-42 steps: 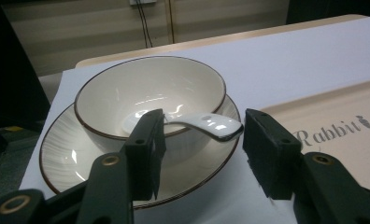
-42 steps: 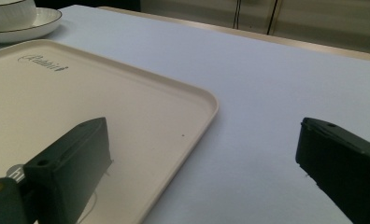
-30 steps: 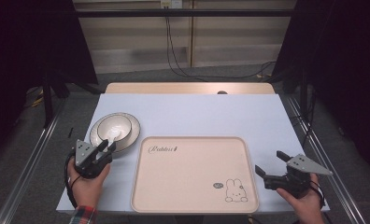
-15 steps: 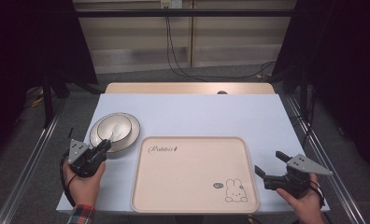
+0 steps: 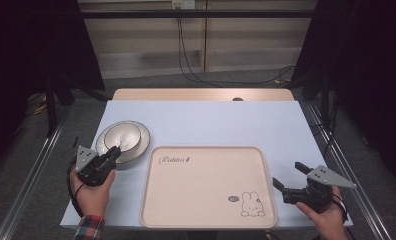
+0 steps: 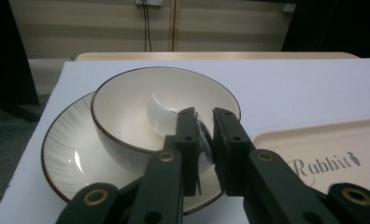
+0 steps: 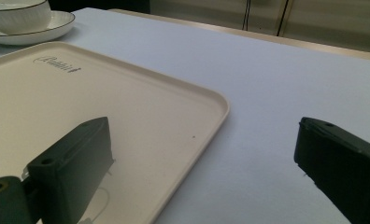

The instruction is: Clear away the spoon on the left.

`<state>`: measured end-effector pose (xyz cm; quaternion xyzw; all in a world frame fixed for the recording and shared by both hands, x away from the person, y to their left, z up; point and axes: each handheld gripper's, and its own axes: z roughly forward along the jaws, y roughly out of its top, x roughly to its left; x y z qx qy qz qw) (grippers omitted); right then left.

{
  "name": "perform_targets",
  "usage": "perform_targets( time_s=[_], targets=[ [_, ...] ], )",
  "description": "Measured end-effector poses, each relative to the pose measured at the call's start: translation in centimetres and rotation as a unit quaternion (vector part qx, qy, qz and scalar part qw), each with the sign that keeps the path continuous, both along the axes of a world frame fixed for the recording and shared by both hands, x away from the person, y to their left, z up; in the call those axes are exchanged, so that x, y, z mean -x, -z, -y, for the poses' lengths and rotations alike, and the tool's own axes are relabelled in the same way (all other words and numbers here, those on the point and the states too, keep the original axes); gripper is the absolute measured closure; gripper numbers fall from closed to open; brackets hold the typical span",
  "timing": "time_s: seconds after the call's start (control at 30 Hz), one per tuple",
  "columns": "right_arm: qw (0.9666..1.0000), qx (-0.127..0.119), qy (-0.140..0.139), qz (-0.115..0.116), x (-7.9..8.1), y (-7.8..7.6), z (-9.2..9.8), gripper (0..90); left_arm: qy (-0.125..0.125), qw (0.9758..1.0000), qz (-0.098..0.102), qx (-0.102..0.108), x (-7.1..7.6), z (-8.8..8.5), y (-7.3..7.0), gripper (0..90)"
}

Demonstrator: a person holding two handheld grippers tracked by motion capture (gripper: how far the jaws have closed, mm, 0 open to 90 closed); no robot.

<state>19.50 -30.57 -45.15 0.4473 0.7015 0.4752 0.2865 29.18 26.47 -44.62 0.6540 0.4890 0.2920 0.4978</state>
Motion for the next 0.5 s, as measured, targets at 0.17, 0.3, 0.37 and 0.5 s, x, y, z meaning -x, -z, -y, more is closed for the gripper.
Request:
perform_targets(
  time_s=[0.17, 0.3, 0.37, 0.5],
  targets=[
    [1.0000, -0.001, -0.001, 0.000, 0.1, 0.0, 0.1, 3.7, 0.001, 1.0000, -0.002, 0.001, -0.7, -0.1, -0.6, 84.9],
    [1.0000, -0.006, -0.001, -0.001, 0.1, 0.0, 0.3, 3.7, -0.001, 0.9999, -0.003, 0.013, -1.5, -0.3, -1.3, 85.1],
    [0.9999, -0.010, 0.001, -0.003, 0.1, 0.1, 0.4, 3.7, -0.004, 0.9999, -0.004, 0.015, -2.0, -0.2, -1.5, 85.1],
    [0.9999, -0.012, 0.000, -0.003, 0.0, 0.1, 0.4, 3.6, -0.002, 0.9999, -0.003, 0.016, -3.3, 0.1, -2.1, 85.1]
  ],
)
